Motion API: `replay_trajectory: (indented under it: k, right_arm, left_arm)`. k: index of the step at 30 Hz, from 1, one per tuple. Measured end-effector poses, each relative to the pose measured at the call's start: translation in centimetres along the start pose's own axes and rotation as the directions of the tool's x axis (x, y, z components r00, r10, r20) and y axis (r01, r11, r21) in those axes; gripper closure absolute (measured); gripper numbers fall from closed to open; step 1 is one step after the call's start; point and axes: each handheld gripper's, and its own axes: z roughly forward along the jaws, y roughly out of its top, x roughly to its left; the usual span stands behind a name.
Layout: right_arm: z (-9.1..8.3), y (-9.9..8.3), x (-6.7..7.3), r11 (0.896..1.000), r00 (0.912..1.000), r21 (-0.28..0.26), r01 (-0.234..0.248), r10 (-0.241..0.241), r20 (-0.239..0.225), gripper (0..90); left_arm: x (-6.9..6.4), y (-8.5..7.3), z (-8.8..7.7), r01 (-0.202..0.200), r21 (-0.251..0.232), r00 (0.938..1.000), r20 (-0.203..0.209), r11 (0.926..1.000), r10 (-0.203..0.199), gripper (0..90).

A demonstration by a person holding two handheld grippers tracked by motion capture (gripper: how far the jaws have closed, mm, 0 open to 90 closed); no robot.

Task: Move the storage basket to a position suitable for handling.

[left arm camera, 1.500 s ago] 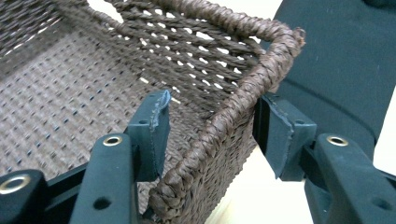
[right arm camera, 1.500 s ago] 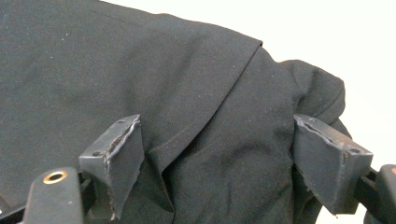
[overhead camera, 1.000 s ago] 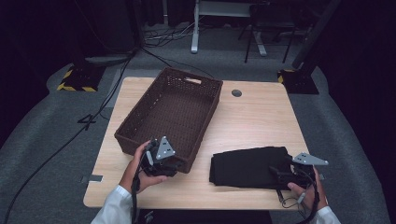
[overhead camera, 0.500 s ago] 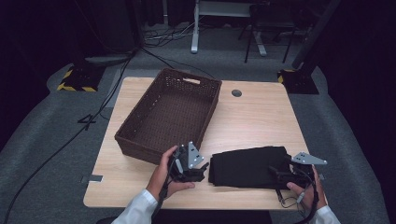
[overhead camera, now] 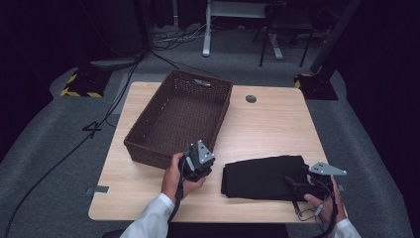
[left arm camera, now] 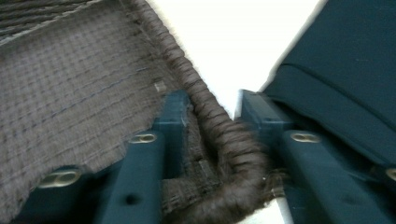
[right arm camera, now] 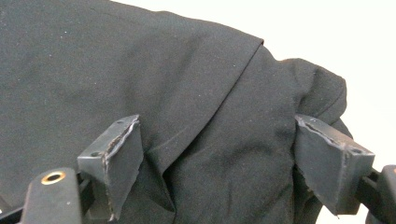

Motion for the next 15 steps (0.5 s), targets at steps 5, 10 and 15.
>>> replay_trajectory:
  k: [5, 10, 15]
  right_arm:
    - [0.2, 0.1, 0.4, 1.000, 0.9998, 0.001, 0.013, -0.013, -0.016, 19.5]
    - [0.5, 0.4, 0.9, 1.000, 0.9994, 0.003, 0.021, -0.021, -0.026, 19.5]
    - [1.1, 0.8, 2.0, 0.999, 0.9981, 0.007, 0.038, -0.038, -0.049, 19.5]
  left_arm:
    - [1.2, 0.5, 0.7, -0.054, -0.013, 0.9963, 0.066, 0.9985, 0.055, 70.0]
    - [2.0, 0.6, 1.1, -0.126, -0.036, 0.9821, 0.136, 0.9913, 0.130, 69.9]
    - [2.1, 0.6, 1.4, -0.251, -0.103, 0.9299, 0.251, 0.9626, 0.269, 69.5]
